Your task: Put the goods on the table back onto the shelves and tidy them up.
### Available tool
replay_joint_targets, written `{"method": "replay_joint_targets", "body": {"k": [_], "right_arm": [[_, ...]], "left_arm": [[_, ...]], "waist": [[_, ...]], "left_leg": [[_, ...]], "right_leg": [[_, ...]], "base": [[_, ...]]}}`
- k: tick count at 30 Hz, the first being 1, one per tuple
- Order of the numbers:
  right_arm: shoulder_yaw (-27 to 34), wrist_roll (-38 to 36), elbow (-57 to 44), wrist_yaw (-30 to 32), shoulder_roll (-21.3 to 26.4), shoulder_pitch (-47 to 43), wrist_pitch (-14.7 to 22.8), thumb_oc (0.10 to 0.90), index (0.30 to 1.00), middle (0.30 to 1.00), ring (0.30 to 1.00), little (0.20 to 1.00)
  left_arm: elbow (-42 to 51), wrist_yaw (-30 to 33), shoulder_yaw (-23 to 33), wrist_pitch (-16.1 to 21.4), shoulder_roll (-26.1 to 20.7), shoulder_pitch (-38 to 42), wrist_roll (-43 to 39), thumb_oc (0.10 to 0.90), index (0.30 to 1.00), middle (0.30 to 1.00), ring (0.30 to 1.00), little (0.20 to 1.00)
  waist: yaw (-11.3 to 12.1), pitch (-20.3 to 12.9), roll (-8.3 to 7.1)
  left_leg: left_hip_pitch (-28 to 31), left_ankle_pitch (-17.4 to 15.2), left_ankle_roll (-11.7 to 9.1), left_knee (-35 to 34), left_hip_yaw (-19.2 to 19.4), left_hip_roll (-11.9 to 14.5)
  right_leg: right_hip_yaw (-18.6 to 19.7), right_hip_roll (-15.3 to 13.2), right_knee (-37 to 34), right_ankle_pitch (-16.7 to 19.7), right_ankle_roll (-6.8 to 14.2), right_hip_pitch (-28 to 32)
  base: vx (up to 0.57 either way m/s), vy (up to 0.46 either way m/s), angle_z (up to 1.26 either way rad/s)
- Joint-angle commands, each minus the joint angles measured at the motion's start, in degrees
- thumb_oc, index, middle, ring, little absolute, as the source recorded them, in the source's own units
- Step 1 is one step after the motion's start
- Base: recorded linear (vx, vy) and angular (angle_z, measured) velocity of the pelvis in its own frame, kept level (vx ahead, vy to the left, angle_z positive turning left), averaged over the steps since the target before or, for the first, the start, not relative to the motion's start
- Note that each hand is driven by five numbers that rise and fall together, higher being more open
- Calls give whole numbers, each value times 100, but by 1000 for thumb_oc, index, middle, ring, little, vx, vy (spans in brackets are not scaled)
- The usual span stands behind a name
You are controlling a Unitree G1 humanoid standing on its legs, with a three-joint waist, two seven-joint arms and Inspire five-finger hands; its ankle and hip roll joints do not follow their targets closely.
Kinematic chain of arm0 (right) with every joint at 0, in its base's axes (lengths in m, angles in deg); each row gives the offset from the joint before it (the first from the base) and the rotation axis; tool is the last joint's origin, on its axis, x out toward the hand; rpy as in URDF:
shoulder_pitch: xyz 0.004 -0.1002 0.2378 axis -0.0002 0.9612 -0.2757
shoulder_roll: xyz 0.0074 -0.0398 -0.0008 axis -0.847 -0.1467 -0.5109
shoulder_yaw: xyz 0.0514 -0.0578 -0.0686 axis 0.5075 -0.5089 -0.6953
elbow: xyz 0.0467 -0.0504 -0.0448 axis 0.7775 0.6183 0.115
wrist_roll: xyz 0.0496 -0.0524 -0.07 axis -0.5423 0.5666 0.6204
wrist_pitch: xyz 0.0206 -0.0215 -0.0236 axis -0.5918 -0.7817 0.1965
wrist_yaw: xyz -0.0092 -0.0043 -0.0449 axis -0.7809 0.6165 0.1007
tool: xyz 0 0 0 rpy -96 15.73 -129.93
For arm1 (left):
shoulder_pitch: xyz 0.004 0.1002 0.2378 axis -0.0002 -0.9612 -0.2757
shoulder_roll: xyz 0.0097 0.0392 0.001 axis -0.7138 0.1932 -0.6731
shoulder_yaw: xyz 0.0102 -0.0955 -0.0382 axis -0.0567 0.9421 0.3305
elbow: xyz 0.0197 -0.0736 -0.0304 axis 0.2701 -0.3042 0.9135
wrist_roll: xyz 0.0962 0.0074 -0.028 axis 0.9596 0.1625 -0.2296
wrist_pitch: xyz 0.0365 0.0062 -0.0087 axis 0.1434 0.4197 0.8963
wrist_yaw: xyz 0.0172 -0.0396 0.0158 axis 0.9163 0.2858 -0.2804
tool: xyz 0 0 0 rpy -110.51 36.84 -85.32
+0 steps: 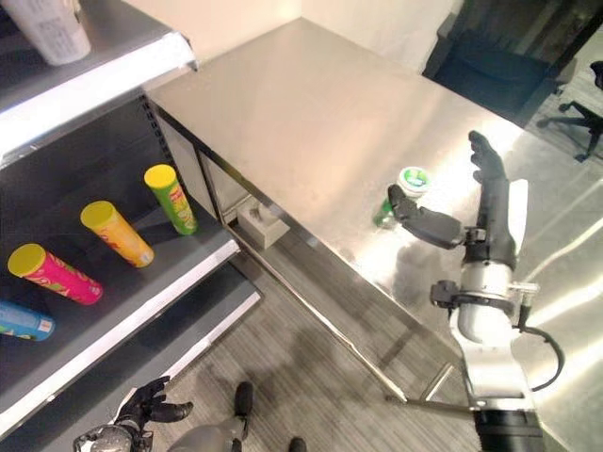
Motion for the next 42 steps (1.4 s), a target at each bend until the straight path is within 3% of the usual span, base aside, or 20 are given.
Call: {"method": "replay_joint_targets", "body": {"k": [1,14,42], "right_arm": [[610,187,-480,198,798,-190,384,800,900,900,900,900],[202,-107,174,-221,374,101,241,800,900,900,900,900],[-368,-143,1044,99,99,-786,39,800,900,900,900,900]], "left_arm": [[-251,-4,-112,125,-4,-184,229,800,900,900,900,900],[-220,-41,-100,127,-33,-268,266,800,900,900,900,900],[-559,90,-137,45,-13,-253,270,800,900,900,900,900]], "waist": [[-15,-412,66],[-4,-397,108],[284,-541,161]], "left_leg": [[212,-471,-481,15,160,400],[264,-531,-470,15,153,386],[420,-705,-412,15,-7,254]], "right_leg": [[-15,257,147,279,-89,-673],[-125,194,78,313,-47,-649],[-364,53,76,235,-16,-469]], "base": [[15,-6,-12],[4,-5,-2],[24,7,3]]}}
